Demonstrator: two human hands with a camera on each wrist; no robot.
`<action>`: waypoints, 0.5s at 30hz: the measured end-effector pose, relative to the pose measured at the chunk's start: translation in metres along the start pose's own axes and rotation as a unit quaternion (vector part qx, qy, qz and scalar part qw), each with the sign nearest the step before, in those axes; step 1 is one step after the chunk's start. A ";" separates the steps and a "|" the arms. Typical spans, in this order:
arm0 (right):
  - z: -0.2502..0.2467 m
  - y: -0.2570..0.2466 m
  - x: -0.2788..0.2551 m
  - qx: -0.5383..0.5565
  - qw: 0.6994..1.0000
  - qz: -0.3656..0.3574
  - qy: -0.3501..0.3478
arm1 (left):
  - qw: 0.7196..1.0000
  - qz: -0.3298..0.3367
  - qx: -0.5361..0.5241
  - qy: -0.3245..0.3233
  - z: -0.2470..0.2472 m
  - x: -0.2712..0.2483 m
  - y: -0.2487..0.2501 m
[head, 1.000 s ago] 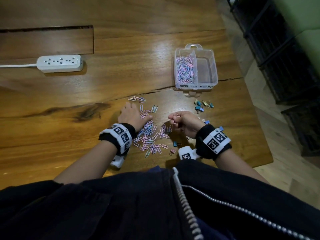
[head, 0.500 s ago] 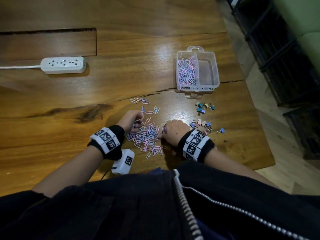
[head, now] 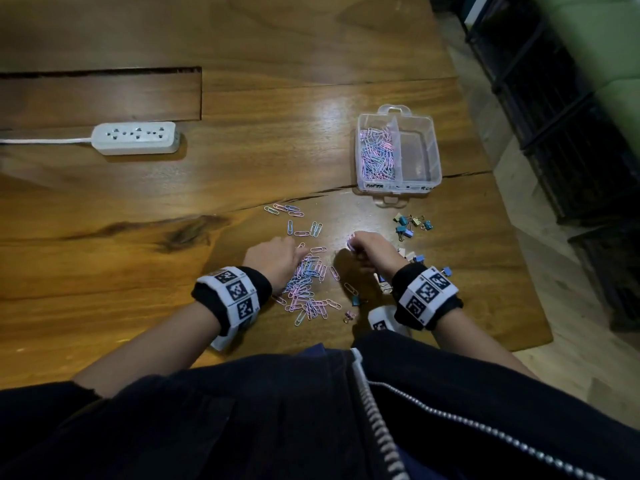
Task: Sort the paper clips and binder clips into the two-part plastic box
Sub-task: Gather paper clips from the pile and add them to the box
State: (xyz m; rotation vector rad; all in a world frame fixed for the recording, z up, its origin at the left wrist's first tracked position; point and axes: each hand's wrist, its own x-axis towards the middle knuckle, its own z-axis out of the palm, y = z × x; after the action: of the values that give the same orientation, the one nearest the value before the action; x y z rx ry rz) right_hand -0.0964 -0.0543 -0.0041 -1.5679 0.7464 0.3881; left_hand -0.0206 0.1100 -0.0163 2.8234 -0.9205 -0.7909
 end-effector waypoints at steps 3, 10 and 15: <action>-0.009 -0.008 0.000 0.002 1.000 -0.022 -0.008 | 0.995 -0.018 0.095 -0.032 0.003 0.002 0.013; -0.050 -0.061 0.018 -0.062 0.988 -0.088 0.110 | 0.977 0.042 0.200 -0.062 0.008 0.010 0.014; -0.074 -0.090 0.047 -0.120 0.978 -0.060 0.160 | 0.985 0.091 0.114 -0.090 -0.006 0.013 0.004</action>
State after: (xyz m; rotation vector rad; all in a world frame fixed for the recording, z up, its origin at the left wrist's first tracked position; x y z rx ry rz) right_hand -0.0156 -0.1379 0.0442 -1.9221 0.8678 0.1395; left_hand -0.0105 0.0987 -0.0161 2.8315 -1.3570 -0.9854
